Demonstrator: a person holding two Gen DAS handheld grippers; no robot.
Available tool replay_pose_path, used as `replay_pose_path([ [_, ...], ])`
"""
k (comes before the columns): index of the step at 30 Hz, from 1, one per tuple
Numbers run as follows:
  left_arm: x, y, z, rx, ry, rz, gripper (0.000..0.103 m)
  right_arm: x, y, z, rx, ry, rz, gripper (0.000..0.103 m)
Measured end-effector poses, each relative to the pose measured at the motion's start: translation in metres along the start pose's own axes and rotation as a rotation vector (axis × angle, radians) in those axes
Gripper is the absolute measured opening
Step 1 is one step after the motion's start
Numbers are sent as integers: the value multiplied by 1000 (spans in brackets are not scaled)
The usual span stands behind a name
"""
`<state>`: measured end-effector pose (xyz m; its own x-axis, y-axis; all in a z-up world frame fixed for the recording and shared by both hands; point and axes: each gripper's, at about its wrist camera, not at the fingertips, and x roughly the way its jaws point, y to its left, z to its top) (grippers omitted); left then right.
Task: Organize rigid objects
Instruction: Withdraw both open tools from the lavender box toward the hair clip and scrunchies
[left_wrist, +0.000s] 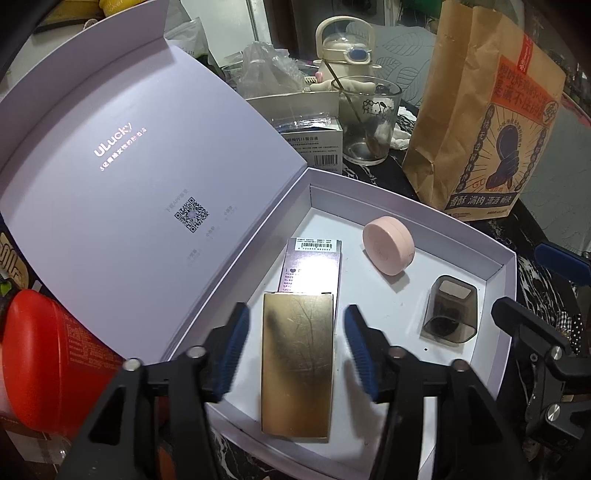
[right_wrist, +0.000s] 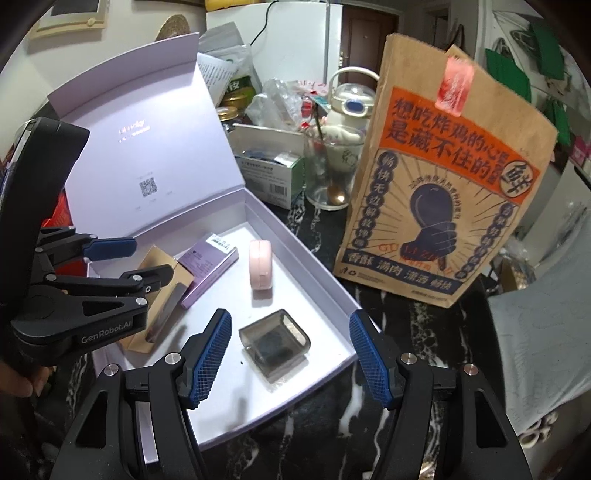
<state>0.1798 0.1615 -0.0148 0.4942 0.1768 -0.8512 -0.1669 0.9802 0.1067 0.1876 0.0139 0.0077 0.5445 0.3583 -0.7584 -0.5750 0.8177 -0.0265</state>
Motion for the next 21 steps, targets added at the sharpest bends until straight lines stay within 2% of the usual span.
replay_pose_path([
  [1, -2, -1, 0, 2, -6, 4, 82, -2, 0, 0, 0, -3, -1, 67],
  [2, -5, -2, 0, 4, -15, 2, 91, -4, 0, 0, -1, -8, -1, 67],
  [9, -25, -9, 0, 20, -55, -9, 91, -24, -1, -5, -18, -40, -35, 67],
  [13, -40, -13, -1, 26, -80, -75, 91, -39, -2, -11, -24, -64, -60, 67],
  [16, -53, -16, -1, 34, -110, -76, 91, -52, -5, -14, -12, -81, -75, 67],
  [18, -59, -18, -1, 39, -131, -89, 91, -62, -7, -17, -2, -102, -84, 72],
  [21, -74, -18, -2, 40, -167, -150, 91, -78, -8, -22, 11, -125, -81, 72],
])
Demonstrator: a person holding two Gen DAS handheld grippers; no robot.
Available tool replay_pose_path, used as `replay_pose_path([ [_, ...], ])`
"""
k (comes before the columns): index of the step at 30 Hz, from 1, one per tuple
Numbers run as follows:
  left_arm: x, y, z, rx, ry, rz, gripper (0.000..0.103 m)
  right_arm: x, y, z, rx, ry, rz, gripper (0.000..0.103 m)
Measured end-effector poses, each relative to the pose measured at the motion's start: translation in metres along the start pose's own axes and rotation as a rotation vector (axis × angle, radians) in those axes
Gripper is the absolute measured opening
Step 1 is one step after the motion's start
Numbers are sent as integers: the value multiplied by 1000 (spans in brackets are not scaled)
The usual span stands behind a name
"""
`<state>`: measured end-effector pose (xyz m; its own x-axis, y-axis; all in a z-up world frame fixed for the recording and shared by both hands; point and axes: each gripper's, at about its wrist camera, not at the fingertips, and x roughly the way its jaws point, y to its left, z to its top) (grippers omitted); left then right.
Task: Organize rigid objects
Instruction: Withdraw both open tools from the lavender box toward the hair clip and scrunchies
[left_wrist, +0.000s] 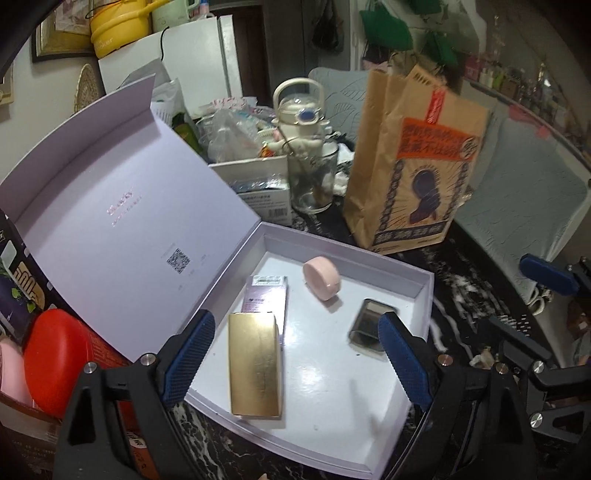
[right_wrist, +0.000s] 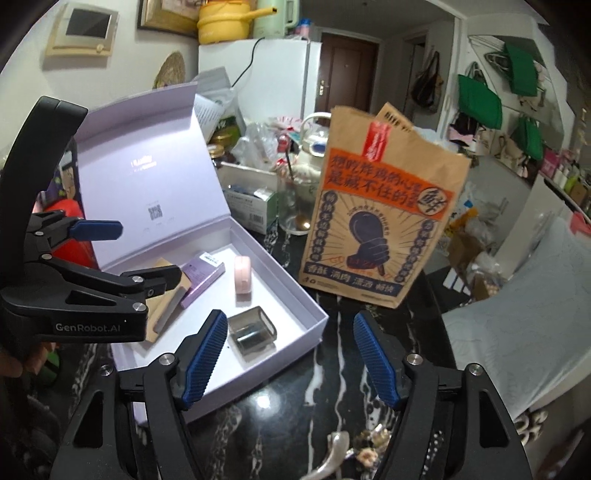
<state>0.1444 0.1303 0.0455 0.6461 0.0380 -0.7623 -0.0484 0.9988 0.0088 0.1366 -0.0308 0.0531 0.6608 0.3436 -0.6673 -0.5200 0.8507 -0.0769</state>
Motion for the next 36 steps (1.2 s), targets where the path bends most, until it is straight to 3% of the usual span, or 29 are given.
replay_pose_path([
  [3, -14, -2, 2, -13, -33, -55, 91, -14, -1, -2, 4, -18, 2, 72],
  [23, -74, -40, -15, 82, -167, -63, 91, -98, -26, -38, 84, -110, -92, 75],
  [31, -81, -70, -30, 109, -172, -136, 91, -112, -40, -61, 116, -107, -125, 76],
  [36, -77, -92, -41, 146, -136, -164, 91, -112, -52, -79, 152, -83, -125, 76],
])
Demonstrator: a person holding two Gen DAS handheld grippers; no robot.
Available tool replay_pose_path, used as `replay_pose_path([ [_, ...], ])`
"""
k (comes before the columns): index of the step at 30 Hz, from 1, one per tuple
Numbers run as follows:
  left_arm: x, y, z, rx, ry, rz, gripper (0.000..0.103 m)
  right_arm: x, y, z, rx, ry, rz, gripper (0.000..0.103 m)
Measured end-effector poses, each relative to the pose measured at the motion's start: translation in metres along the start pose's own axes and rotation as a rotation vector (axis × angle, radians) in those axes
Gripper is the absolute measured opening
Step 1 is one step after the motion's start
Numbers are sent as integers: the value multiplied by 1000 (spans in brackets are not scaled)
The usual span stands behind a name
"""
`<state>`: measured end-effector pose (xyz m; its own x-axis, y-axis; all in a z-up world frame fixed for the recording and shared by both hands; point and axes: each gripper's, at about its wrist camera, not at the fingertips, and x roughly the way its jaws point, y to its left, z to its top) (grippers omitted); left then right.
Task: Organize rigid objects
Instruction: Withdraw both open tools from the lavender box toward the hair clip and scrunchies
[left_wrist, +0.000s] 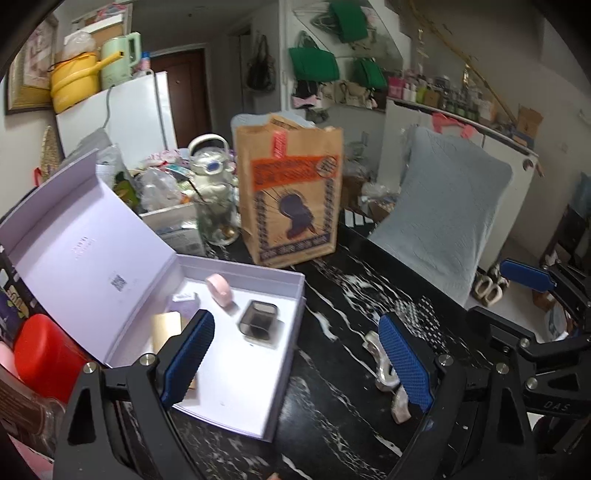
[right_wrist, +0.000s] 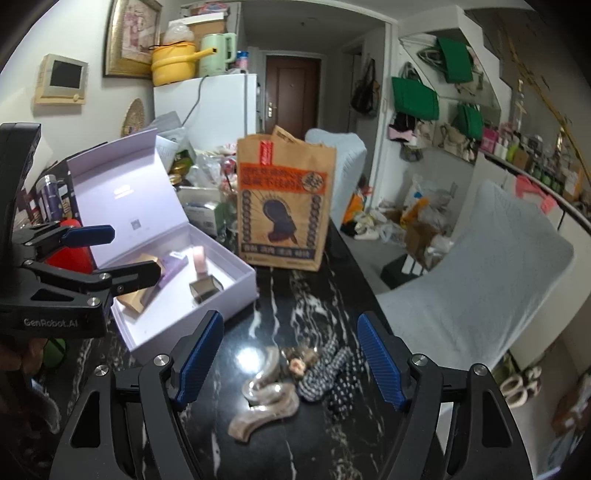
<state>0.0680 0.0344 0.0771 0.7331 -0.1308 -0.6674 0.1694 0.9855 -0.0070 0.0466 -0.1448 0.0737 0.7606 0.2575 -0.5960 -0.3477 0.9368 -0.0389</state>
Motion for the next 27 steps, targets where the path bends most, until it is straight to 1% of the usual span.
replay_pose_path([
  [2, 3, -8, -3, 14, 16, -8, 91, 0, -6, -8, 13, 9, 6, 76],
  [6, 8, -27, -10, 50, 23, -7, 91, -1, -12, -20, 19, 14, 8, 76],
  [13, 19, -50, -23, 62, 75, -83, 91, -7, -25, -41, 42, 17, 31, 76],
  [17, 24, -62, -31, 78, 93, -108, 91, -9, -34, -54, 63, 23, 32, 76],
  [21, 32, -70, -37, 77, 113, -113, 91, -6, -42, -70, 85, 41, 42, 76],
  [27, 45, -83, -48, 79, 116, -126, 91, 5, -58, -94, 118, 81, 56, 76],
])
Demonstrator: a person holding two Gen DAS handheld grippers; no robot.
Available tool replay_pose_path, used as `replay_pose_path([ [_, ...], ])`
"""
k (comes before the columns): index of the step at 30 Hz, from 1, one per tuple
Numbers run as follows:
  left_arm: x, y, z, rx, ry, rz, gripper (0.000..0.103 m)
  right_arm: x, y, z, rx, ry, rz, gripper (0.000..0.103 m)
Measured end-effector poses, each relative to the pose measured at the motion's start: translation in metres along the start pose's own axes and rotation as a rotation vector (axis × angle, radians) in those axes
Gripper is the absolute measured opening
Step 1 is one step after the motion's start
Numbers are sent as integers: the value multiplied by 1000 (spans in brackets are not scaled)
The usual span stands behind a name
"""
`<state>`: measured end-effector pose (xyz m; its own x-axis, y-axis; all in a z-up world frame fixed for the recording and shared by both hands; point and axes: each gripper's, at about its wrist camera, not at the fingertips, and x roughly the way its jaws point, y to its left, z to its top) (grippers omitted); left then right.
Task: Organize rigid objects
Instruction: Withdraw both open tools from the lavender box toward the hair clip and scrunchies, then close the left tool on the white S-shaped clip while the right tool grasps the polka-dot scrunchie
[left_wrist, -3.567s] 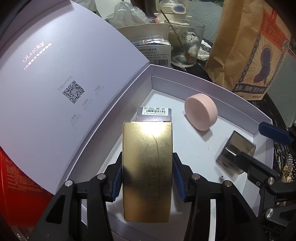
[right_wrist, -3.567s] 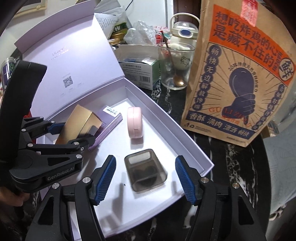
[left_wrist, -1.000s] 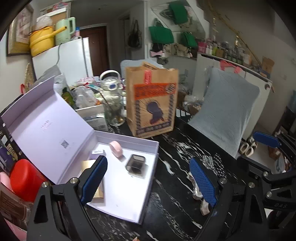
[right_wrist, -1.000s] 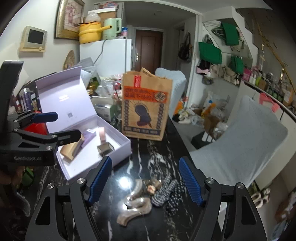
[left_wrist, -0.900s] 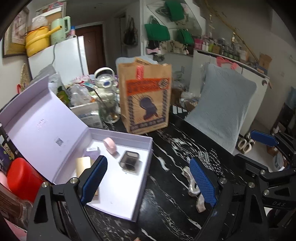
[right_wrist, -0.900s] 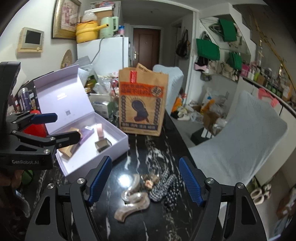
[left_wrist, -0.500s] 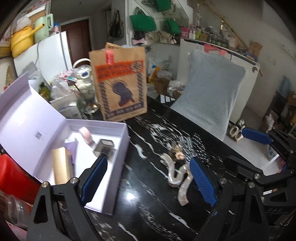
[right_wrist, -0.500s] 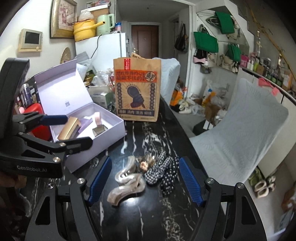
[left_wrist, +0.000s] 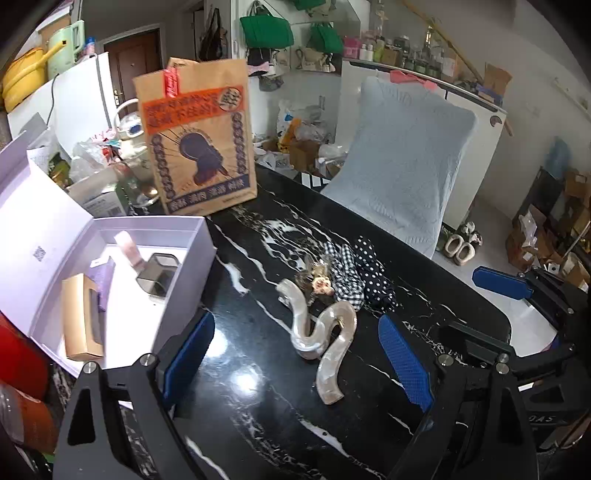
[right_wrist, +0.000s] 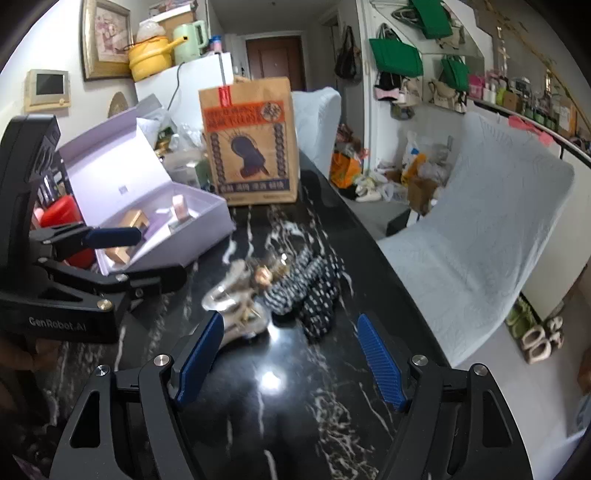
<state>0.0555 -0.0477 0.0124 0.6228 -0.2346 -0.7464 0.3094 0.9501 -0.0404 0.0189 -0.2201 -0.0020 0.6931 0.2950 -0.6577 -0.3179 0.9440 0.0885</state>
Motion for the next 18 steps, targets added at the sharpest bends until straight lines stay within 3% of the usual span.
replay_pose_path([
  [8, 28, -14, -12, 4, 52, -60, 91, 14, -19, -16, 29, 32, 3, 76],
  [18, 63, -17, -22, 28, 124, -62, 91, 42, -32, -23, 63, 82, 21, 76],
])
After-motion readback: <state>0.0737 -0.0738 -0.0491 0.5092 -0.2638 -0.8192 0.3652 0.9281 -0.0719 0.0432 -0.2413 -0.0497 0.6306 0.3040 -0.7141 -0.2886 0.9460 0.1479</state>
